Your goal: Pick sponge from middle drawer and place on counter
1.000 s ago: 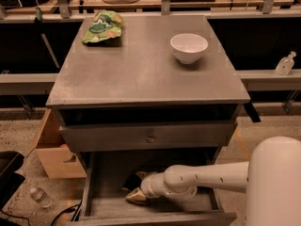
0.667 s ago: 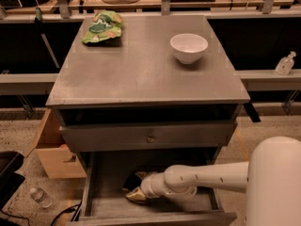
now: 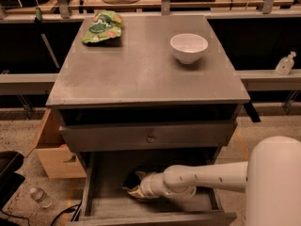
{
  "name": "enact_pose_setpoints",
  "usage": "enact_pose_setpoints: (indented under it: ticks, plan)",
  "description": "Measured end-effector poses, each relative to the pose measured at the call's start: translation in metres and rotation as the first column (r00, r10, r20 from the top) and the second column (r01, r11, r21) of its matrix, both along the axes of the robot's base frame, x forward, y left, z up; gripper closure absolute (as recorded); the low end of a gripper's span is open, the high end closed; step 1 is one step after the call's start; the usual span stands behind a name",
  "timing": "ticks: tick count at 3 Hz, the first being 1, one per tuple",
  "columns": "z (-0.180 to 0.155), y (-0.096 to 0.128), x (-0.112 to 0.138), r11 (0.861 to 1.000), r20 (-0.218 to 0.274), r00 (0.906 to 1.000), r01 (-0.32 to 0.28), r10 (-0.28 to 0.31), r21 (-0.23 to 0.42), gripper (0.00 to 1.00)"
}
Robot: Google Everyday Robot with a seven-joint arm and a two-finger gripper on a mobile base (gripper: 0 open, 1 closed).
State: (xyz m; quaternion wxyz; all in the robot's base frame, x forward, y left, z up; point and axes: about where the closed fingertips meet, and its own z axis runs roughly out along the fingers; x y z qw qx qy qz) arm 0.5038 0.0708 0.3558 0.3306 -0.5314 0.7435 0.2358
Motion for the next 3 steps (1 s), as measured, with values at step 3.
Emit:
enact_pose_setpoints:
  ticks: [3]
  plan:
    - [0.149,-0.076,-0.068,0.999,-0.028,0.9990,-0.036,0.036,0.011,1.00]
